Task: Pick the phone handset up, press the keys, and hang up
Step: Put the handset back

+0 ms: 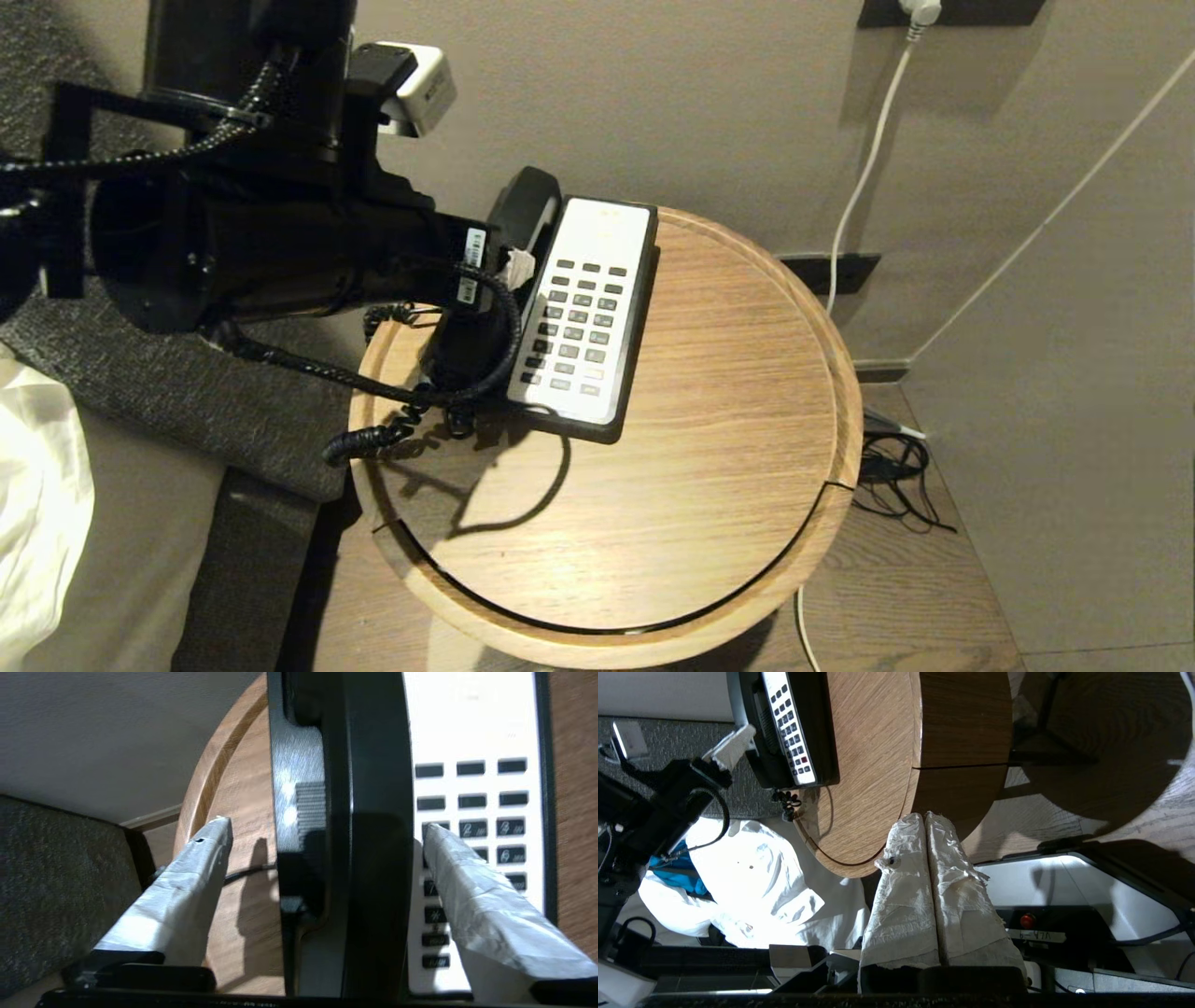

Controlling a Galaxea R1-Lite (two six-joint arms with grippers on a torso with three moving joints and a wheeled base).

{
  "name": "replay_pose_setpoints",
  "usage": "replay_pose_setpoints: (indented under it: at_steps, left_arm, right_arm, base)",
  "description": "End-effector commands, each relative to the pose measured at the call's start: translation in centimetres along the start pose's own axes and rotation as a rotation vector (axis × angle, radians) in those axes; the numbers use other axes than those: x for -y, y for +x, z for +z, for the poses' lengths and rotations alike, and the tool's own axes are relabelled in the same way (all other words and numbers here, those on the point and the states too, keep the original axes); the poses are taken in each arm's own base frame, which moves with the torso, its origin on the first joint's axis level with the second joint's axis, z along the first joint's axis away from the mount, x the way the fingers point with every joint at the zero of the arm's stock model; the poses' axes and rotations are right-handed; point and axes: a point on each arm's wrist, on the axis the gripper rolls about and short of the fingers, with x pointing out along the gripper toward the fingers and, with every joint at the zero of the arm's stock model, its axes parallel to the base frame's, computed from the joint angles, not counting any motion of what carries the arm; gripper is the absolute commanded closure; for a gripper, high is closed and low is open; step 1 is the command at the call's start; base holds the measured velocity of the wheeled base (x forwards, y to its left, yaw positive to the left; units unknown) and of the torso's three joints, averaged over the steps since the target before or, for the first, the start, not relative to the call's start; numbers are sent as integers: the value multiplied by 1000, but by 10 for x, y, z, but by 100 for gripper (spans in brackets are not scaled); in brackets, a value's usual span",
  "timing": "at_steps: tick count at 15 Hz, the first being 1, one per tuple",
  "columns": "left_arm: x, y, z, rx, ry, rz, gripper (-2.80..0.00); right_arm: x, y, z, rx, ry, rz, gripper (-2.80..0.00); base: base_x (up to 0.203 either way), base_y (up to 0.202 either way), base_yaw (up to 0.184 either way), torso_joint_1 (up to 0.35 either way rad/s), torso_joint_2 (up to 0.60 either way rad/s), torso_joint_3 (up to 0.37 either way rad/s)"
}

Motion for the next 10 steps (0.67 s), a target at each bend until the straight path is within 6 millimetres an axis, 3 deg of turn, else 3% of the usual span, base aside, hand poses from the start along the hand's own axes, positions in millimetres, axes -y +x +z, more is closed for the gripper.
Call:
replay_pose_setpoints:
  at_steps: [1,4,10]
  left_arm:
    - [-4,-5,-4,-2,-8,13,-280]
    - [-21,-1,-1,5,-38,94,-280]
    - [-22,-2,0,10,-50,85,-280]
  right_arm:
    - [1,3,-1,-6,6,-6,0]
    - [4,4,-2,-9,7,-10,0]
    - [4,5,-3,-31,6,-1,0]
  base:
    - [0,0,0,0,0,0]
    - [0,0,0,0,0,0]
    - [0,0,0,0,0,0]
